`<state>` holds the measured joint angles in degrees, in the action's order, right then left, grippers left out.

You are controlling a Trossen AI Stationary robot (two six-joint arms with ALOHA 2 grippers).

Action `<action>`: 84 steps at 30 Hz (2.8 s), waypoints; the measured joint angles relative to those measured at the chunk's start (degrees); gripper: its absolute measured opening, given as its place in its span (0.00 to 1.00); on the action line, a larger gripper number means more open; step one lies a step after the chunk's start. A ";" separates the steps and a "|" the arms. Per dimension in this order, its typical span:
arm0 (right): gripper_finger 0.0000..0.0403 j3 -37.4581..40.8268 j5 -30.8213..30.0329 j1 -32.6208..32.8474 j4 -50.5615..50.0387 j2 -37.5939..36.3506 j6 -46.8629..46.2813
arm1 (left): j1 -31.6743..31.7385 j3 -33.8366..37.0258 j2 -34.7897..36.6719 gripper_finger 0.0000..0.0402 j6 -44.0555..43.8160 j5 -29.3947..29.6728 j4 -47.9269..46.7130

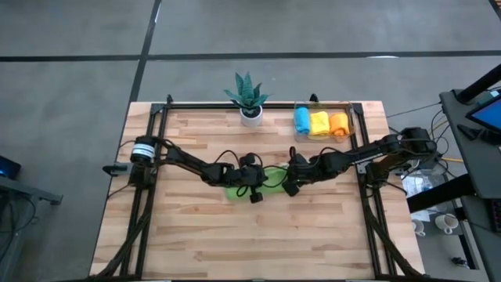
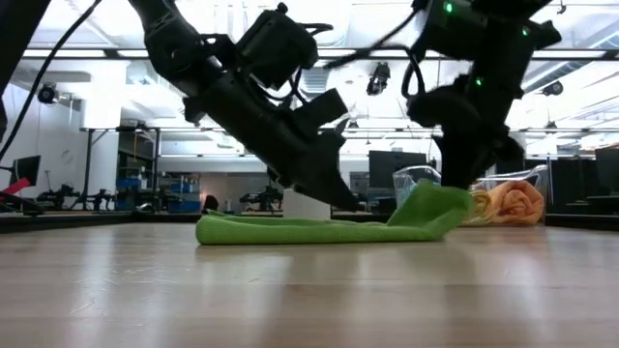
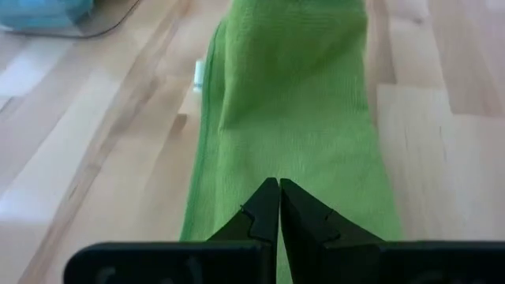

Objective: Roll microfiber towels into tight, uniform cylinder then place into a basket
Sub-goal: Roll the green microfiber cloth

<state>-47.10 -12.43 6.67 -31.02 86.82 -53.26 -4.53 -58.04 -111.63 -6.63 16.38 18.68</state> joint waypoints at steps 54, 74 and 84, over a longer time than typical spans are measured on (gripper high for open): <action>0.35 -4.58 -3.60 0.56 25.31 12.24 9.76 | 0.02 0.44 6.25 0.00 1.05 6.69 -20.64; 0.36 14.41 -25.17 7.44 30.73 -5.25 18.80 | -3.77 8.23 6.96 0.00 8.44 6.13 18.88; 0.03 32.39 -25.85 3.93 56.70 -17.11 25.06 | -1.82 1.09 0.13 0.00 2.05 0.48 15.84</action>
<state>-14.71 -38.28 10.60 25.68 69.71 -28.20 -6.35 -56.96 -111.49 -4.58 16.86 34.52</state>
